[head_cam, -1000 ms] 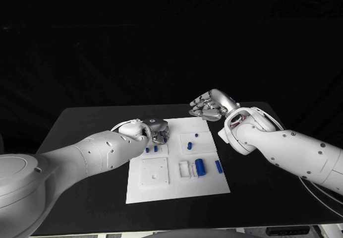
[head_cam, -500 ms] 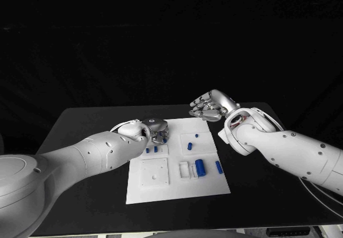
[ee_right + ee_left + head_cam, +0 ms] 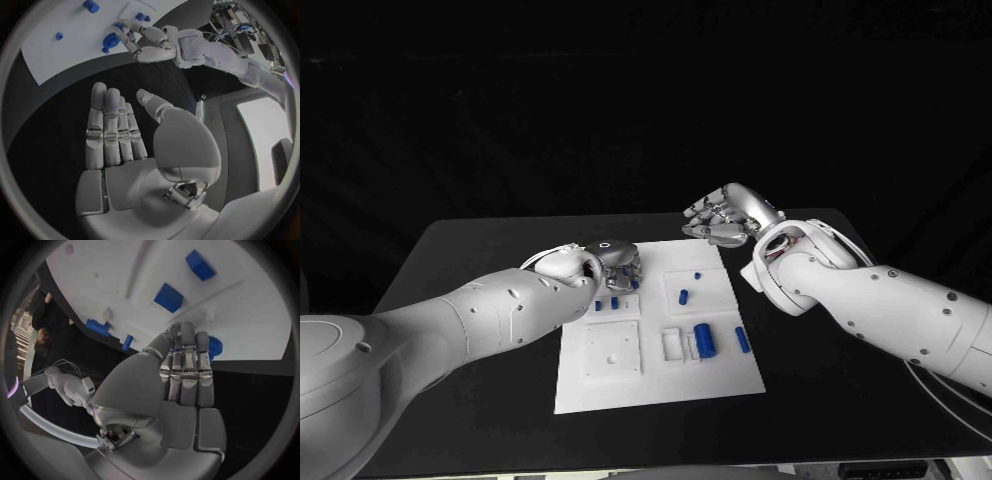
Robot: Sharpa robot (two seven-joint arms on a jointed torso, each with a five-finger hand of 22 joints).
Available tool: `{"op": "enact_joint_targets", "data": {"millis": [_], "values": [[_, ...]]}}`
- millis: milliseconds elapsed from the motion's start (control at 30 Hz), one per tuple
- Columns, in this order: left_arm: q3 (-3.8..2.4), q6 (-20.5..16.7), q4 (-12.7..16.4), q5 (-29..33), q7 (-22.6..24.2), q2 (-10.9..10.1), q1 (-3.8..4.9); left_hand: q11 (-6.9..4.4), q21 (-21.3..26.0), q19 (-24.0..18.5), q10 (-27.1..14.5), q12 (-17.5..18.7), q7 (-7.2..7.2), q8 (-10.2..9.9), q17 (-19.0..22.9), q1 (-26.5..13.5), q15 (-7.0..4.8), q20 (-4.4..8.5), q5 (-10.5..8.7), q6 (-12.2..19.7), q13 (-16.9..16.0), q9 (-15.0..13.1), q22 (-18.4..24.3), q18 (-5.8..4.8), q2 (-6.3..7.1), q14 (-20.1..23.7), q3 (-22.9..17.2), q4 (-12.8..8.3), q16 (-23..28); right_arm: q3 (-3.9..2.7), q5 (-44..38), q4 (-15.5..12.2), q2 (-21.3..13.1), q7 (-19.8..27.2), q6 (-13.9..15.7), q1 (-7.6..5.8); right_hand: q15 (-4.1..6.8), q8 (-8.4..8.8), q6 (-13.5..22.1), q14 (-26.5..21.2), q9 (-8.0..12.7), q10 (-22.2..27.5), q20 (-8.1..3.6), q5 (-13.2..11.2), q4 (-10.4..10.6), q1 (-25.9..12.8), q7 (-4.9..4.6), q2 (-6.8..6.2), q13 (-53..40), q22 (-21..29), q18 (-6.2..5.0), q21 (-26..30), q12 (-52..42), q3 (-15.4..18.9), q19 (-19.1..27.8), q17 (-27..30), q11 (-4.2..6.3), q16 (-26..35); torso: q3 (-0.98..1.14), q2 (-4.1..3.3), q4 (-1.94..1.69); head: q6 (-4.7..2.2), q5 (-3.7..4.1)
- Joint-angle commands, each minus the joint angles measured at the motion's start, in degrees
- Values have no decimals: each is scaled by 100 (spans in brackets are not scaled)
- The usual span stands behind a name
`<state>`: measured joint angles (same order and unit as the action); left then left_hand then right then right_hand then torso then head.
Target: Assemble the parts on the task board
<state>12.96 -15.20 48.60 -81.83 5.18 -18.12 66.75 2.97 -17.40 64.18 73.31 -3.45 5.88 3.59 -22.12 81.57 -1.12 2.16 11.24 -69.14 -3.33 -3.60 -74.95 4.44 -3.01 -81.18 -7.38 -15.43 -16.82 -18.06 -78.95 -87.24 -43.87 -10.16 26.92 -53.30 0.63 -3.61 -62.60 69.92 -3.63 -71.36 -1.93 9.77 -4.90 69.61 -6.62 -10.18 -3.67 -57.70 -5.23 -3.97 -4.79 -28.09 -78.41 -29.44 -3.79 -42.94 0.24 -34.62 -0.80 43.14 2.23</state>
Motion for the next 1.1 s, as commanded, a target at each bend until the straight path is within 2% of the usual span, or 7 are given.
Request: {"op": "enact_joint_targets", "data": {"millis": [33,167,333,467,733,1100], "values": [[-54,-94,81,285,57,-31,-13,9,0,28,48,16,-10,-3,-17,-19,-17,18,-11,-45,4,-5,-110,63,-63,-37,43,-4,-33,-3,-17,-6,-5,50,-5,0,-17,3,-25,-37,1,21,25,36,8,-28,-21,-41,10,5,-104,-18,37,-20,18,5,-10,-18,0,4,-5,-7,-4],[-130,-67,166,361,42,-96,-12,6,6,35,52,15,-12,-3,-24,-22,-18,19,-6,-51,4,-5,-111,63,-70,-42,49,-4,-37,-3,-17,-5,-13,49,-5,0,-16,3,-37,-41,1,18,24,39,5,-22,-17,-41,10,12,-103,-20,36,-22,19,16,-9,-25,0,8,-5,-22,-14],[-265,10,333,438,-2,-244,10,6,6,35,52,15,-12,-3,-24,-22,-18,19,-6,-51,4,-5,-111,63,-70,-42,49,-4,-37,-3,-16,1,-35,47,-6,0,-16,3,-37,-41,1,18,24,39,5,-22,-17,-41,10,12,-103,-20,36,-22,19,16,-9,-25,1,11,-14,-33,-44],[-323,100,460,484,-37,-376,55,5,21,41,53,16,-12,-4,-34,-27,-19,21,-7,-57,4,-4,-112,59,-81,-42,61,-8,-38,-3,-14,9,-50,47,-6,0,-15,2,-47,-41,1,13,24,38,5,-20,-14,-37,9,13,-103,-21,35,-23,18,20,-6,-29,-2,10,-16,-42,-58],[-351,276,656,507,-130,-672,174,7,34,41,47,16,-12,-4,-40,-24,-18,21,-10,-54,4,-4,-113,58,-88,-38,70,-13,-35,-3,-7,17,-77,46,-10,0,-15,2,-47,-41,1,13,24,38,5,-20,-14,-37,9,13,-103,-21,35,-23,18,20,-6,-29,-6,0,-8,-55,-101],[-345,550,716,402,-243,-927,234,8,47,35,46,16,-11,-4,-43,-10,-16,20,-16,-56,4,-4,-118,56,-100,-28,86,-14,-24,-4,-3,19,-94,47,-12,0,-15,2,-47,-41,1,13,24,38,5,-20,-14,-37,9,13,-103,-21,35,-23,18,20,-6,-29,-13,-3,-4,-49,-135]]}}
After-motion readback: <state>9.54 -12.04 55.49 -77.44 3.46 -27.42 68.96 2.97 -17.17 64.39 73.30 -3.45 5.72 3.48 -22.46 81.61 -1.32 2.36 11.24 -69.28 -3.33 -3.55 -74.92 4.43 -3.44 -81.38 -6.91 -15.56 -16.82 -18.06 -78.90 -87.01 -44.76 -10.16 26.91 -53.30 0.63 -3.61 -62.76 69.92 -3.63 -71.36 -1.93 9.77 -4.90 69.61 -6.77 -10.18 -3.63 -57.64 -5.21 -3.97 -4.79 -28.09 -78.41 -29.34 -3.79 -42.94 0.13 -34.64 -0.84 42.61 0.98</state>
